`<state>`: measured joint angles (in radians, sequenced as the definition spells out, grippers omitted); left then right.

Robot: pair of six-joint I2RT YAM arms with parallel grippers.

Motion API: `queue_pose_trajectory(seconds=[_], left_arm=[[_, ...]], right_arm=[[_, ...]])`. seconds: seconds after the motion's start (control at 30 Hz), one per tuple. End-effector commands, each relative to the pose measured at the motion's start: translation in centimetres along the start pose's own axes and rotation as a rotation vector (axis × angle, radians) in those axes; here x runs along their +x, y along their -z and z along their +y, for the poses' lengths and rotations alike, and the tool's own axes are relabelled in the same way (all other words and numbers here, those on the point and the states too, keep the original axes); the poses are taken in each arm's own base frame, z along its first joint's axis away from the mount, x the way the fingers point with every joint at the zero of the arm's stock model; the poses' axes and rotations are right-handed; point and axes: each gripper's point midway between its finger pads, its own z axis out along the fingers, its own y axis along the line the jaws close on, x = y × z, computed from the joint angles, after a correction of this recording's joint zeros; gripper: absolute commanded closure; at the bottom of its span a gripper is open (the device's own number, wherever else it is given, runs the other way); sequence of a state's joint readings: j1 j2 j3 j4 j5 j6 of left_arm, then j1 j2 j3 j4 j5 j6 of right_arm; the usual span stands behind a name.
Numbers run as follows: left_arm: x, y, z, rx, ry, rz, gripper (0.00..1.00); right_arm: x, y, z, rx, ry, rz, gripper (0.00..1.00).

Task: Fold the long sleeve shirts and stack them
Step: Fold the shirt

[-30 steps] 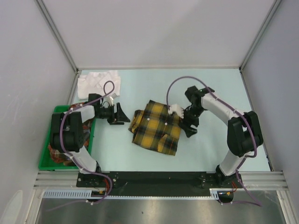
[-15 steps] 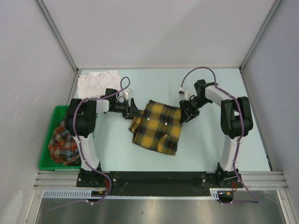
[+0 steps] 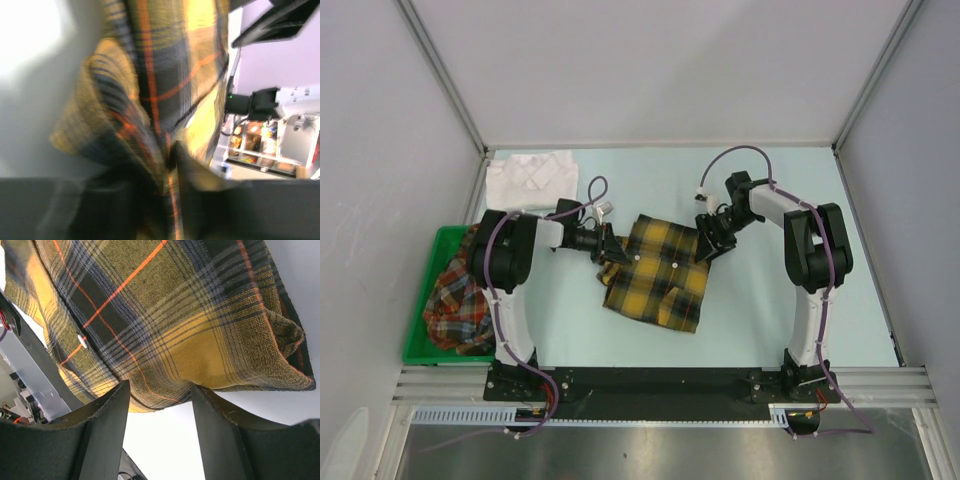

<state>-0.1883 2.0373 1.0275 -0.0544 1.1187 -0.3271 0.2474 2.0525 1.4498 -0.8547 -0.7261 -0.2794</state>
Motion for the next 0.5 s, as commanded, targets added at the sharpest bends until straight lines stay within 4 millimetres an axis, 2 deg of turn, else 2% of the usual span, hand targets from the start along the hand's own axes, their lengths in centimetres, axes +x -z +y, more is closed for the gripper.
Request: queue_pose_trajectory(seconds=[0.0, 0.03, 0.1, 0.13, 0.17, 0.2, 0.23, 0.27, 0.3, 0.33, 0.37, 0.4, 0.43, 0.47], left_arm=[[-0.4, -0.2, 0.0, -0.024, 0.052, 0.006, 0.87], [-1.3, 0.0, -0.7, -0.019, 0.038, -0.002, 0.93], [-1.7, 0.7, -1.5, -0.029, 0.034, 0.000, 1.00], [-3.2, 1.3, -2.9, -0.043, -0.026, -0.018, 1.00], [-2.8, 1.8, -3.5, -0.068, -0.006, 0.005, 1.00], [-3.3, 2.3, -4.0, -0.091, -0.063, 0.005, 1.00], [-6.0, 3.4, -5.5, -0.152, -0.152, -0.037, 1.00], [-5.8, 4.3, -5.9, -0.200, -0.167, -0.004, 1.00], [-6.7, 5.0, -6.7, -0.240, -0.204, -0.006, 1.00], [-10.0, 6.5, -8.5, -0.313, -0.303, -0.055, 1.00], [-9.7, 7.3, -8.7, -0.378, -0.328, -0.014, 1.00], [-10.6, 8.1, -9.4, -0.430, -0.373, -0.029, 1.00], [-12.6, 9.3, -11.3, -0.476, -0.458, -0.072, 1.00], [-12.0, 9.9, -10.8, -0.569, -0.494, -0.009, 1.00]], right_arm=[[-1.2, -0.1, 0.8, -0.033, 0.014, -0.035, 0.42], [-1.3, 0.4, 0.6, -0.030, 0.013, -0.049, 0.42], [-1.5, 1.2, 0.4, -0.034, -0.002, -0.072, 0.39], [-1.8, 2.5, -0.2, -0.026, -0.023, -0.105, 0.38], [-1.8, 3.2, -0.4, -0.030, -0.044, -0.125, 0.37], [-2.1, 4.0, -0.3, -0.051, -0.058, -0.158, 0.36], [-2.1, 5.8, -1.2, -0.043, -0.095, -0.212, 0.35], [-2.3, 6.7, -1.3, -0.051, -0.136, -0.243, 0.33], [-2.7, 7.5, -1.4, -0.071, -0.148, -0.281, 0.31], [-2.8, 8.1, -1.3, -0.085, -0.176, -0.303, 0.30], [-3.3, 9.0, -1.1, -0.102, -0.221, -0.334, 0.29], [-3.6, 10.1, -1.2, -0.139, -0.271, -0.373, 0.28], [-3.0, 10.0, -1.1, -0.176, -0.340, -0.383, 0.28], [-4.7, 11.7, -1.3, -0.172, -0.291, -0.502, 0.25]])
